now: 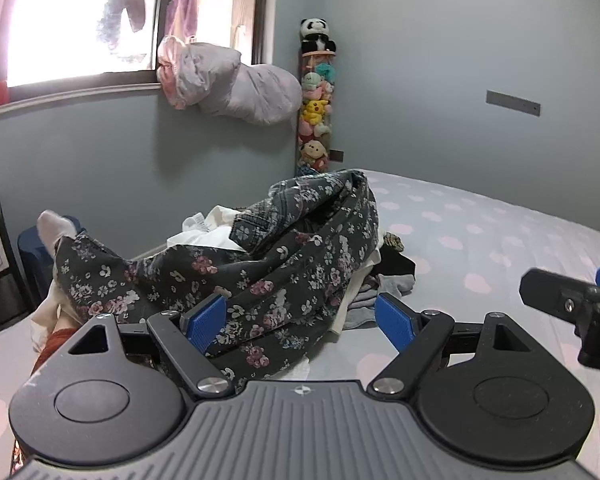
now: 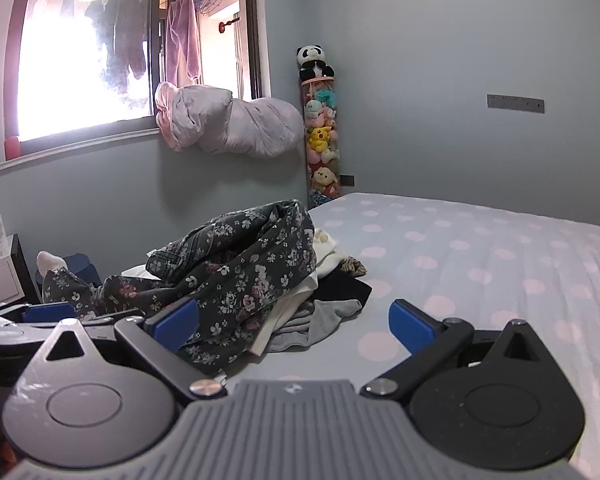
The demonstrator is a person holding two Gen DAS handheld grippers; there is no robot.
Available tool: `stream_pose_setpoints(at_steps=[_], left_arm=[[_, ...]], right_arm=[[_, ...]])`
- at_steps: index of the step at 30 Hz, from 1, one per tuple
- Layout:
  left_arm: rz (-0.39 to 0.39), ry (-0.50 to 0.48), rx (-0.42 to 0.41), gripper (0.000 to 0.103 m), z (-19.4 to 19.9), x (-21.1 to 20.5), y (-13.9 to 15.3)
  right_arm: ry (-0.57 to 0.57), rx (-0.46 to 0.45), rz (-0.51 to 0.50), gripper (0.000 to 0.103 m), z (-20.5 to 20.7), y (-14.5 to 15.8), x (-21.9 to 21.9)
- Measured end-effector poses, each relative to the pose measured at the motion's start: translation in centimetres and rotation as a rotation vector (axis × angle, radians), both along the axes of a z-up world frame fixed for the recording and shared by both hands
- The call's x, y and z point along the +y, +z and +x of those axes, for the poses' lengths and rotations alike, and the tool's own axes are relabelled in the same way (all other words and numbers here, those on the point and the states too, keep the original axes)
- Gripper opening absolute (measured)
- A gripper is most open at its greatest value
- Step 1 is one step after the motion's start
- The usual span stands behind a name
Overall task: Fold clothes
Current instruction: 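Move both grippers toward the dark floral trousers on the clothes pile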
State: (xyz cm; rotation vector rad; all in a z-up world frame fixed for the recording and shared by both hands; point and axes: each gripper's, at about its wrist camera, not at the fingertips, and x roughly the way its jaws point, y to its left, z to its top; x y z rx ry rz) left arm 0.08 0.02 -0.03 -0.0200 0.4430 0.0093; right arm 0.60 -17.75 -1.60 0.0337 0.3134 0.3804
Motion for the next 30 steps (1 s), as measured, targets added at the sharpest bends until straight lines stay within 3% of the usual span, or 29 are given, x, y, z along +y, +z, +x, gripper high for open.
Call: stream_pose_setpoints(at_steps=[6, 12, 30], left_arm=[[-0.083, 0.041, -0.022, 0.082, 0.2, 1.6, 0.4], [-0.066, 0.067, -0.028, 0.082, 0.2, 1.7, 0.5], [-0.037, 0.023, -0.012, 0.082, 0.1, 1.2, 0.2]], right_arm=[[0.011, 0.023, -0.020, 0.102, -0.1, -0.3, 0.3], [0.024, 0.039, -0.050, 0.102, -0.1, -0.6, 1.4], [0.044, 0.053, -0.065, 0.102, 0.0, -1.7, 1.9]])
